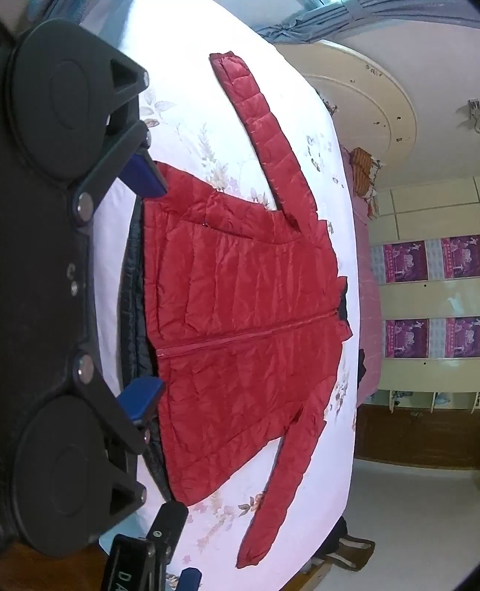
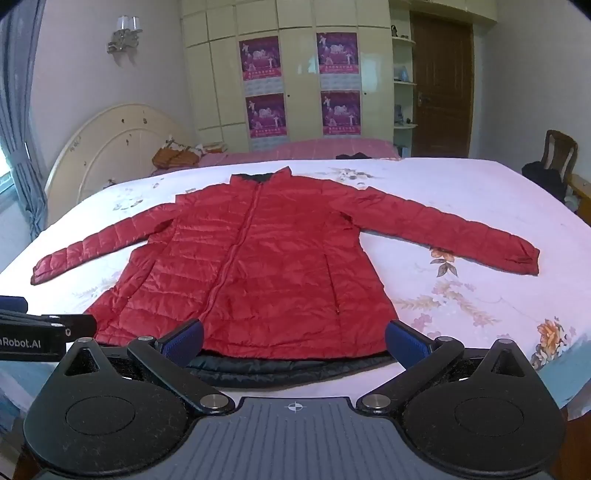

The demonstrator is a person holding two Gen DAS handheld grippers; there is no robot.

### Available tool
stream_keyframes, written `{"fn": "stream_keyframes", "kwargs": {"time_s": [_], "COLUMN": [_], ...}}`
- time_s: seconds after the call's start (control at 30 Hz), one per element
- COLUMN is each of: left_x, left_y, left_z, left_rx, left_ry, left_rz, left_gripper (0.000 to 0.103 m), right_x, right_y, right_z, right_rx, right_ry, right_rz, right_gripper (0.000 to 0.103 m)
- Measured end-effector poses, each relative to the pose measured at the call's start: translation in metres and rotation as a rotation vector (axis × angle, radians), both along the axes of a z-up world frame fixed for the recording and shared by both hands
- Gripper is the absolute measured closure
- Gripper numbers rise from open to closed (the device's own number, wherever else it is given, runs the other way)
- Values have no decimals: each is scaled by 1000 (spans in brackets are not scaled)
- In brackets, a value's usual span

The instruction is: Fold large clothes

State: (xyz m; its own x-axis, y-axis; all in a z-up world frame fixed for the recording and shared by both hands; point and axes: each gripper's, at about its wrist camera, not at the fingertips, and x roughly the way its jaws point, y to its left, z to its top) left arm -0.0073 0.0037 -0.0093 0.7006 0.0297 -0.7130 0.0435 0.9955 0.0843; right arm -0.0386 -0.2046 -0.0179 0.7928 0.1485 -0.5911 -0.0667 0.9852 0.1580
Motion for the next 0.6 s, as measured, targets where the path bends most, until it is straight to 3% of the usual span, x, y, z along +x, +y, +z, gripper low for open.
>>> {"fn": "stream_keyframes", "kwargs": {"time_s": [0.6], "left_x": [3], "left_y": [4], "left_z": [-1], "left_rx": [-17], "left_ry": [-1], "left_rz": [-8], "left_gripper": [0], "right_x": [3], "right_y": [4], "right_z": [1], "right_rx": [-10], "right_ry": [4], "right_rz": [-22], "right_gripper": [0]}}
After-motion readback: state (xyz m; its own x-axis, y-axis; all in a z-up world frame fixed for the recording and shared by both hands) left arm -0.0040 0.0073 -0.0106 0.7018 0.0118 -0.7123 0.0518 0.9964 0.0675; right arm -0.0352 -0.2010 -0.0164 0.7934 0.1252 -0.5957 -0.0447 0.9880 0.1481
